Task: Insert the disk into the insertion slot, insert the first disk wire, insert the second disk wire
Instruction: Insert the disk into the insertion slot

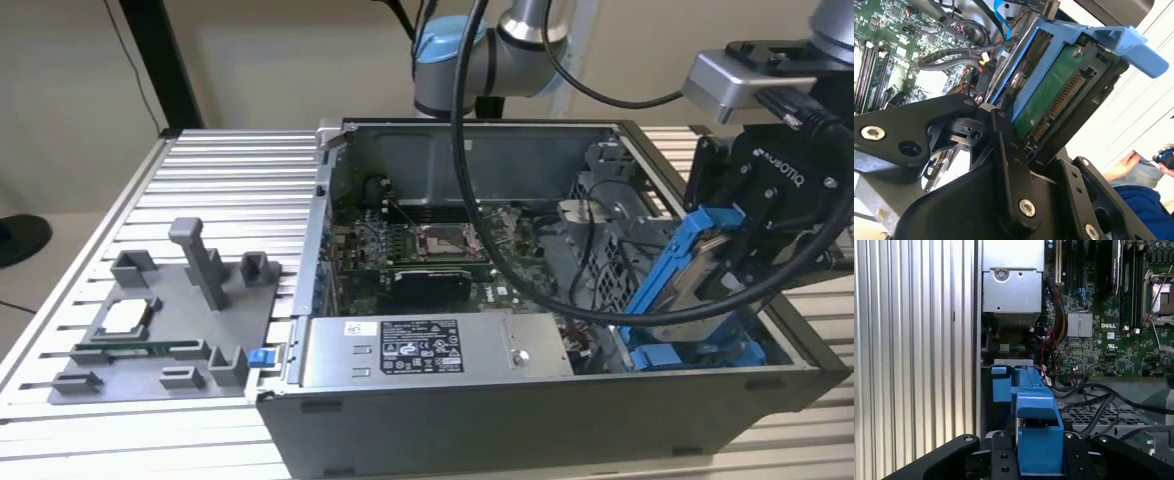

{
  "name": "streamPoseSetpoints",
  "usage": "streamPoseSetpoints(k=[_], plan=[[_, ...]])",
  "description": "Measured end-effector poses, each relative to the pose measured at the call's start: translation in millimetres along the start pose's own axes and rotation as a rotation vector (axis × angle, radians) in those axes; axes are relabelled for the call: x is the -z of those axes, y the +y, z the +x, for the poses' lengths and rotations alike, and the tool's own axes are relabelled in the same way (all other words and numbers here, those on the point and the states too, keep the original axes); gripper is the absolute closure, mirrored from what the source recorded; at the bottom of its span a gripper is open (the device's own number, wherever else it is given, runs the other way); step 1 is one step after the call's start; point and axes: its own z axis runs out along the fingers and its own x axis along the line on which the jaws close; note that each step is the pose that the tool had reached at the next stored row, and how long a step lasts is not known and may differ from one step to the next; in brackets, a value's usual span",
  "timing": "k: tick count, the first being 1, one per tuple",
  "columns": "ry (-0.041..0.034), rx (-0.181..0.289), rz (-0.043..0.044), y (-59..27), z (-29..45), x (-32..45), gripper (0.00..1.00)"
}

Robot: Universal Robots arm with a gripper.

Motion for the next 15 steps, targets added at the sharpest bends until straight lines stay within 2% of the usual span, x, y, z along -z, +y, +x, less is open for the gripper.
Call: streamPoseSetpoints(k=[6, 15], plan=[[0.0000, 0.000, 0.0000, -0.4, 0.0, -9.4, 1.00], [0.0000, 0.000, 0.0000, -0.4, 0.0, -9.7, 1.00]])
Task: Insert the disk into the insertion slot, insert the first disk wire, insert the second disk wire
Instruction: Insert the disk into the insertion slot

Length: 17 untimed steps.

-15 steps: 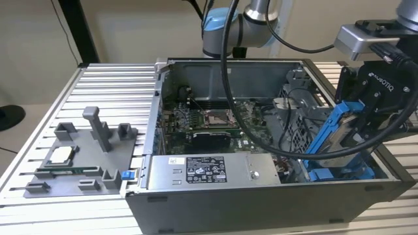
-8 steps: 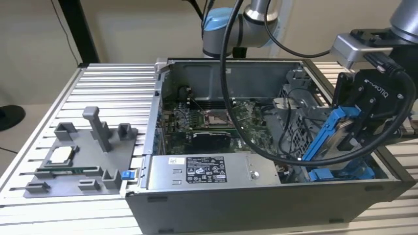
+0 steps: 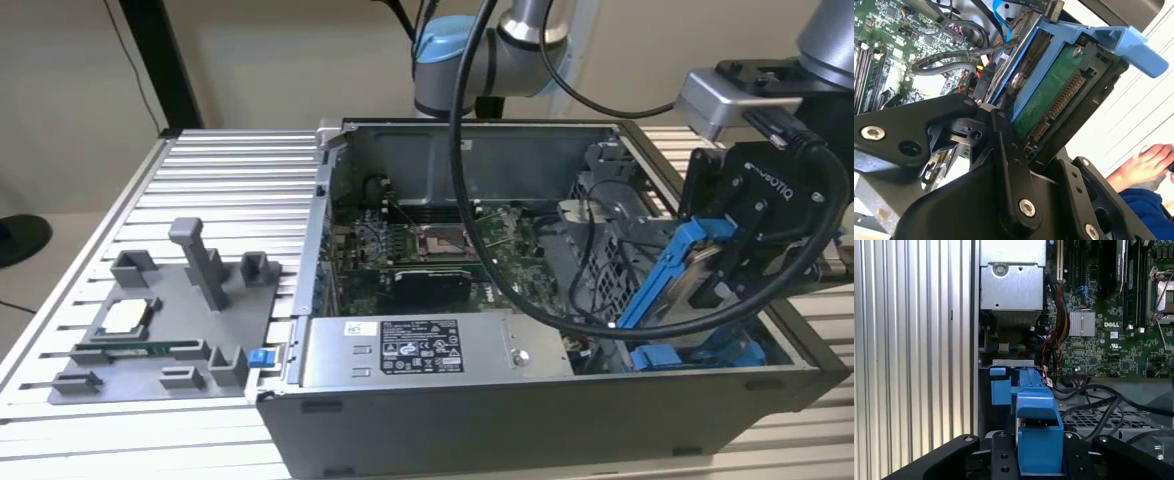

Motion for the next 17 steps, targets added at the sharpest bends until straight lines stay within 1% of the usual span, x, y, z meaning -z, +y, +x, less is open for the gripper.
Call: streamPoseSetpoints(k=[3, 4, 17], plan=[[0.0000, 0.000, 0.0000, 0.0, 0.0, 0.0, 1.00], [0.0000, 0.000, 0.0001, 0.0, 0.0, 0.0, 0.00], [-0.0001, 0.000, 0.0000, 0.0, 0.0, 0.0, 0.00]])
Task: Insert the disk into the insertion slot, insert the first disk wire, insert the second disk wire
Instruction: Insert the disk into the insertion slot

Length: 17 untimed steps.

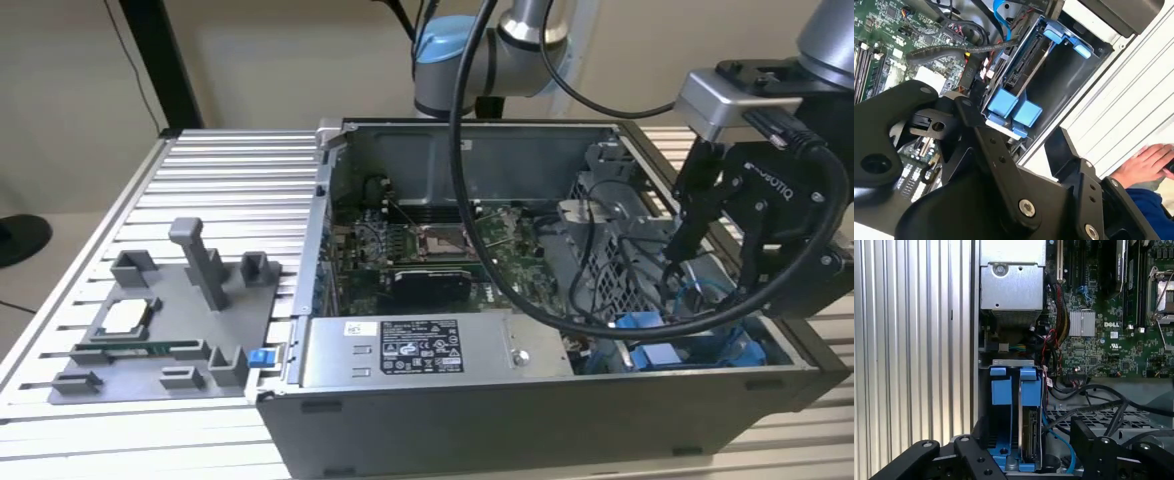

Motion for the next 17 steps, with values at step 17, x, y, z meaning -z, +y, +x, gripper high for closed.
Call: streamPoseSetpoints(k=[17], plan=[[-0.0033, 0.000, 0.0003, -0.1, -10.0, 15.2, 0.00]])
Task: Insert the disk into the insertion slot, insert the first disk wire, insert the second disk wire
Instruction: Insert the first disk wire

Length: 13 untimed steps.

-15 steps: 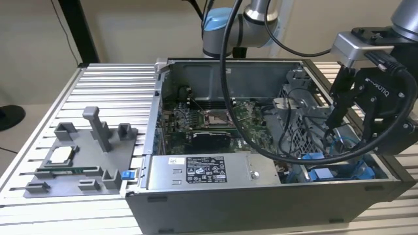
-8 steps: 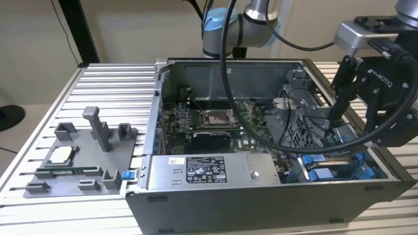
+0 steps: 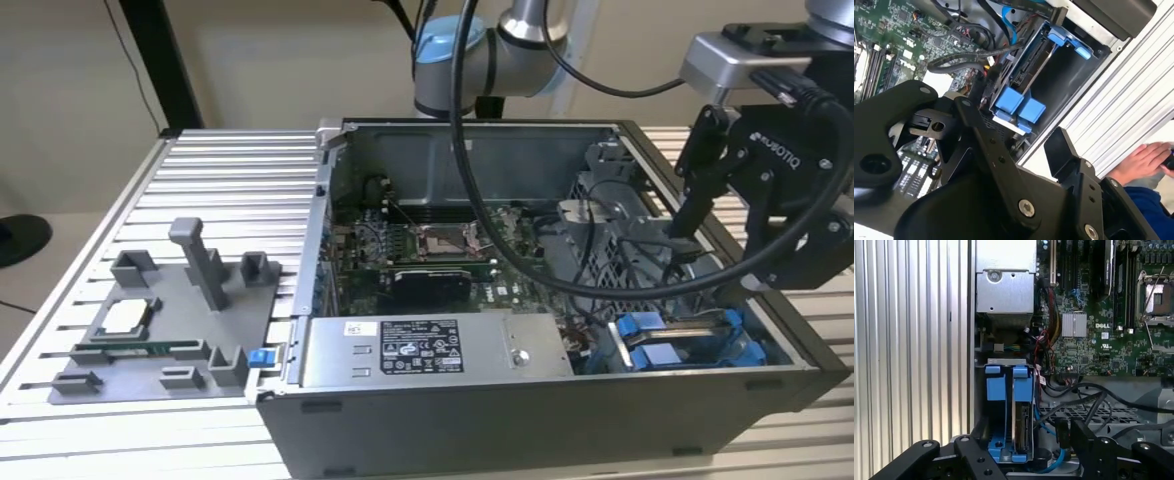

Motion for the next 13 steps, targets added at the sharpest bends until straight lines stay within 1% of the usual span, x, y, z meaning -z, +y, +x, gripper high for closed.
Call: streamPoseSetpoints(k=[6, 11, 13], plan=[[0.0000, 0.000, 0.0000, -1.3, -11.0, -6.6, 0.00], [0.0000, 0.000, 0.0000, -2.6, -17.2, -12.3, 0.00], [-0.0001, 0.000, 0.0002, -2.9, -19.1, -13.5, 0.00]])
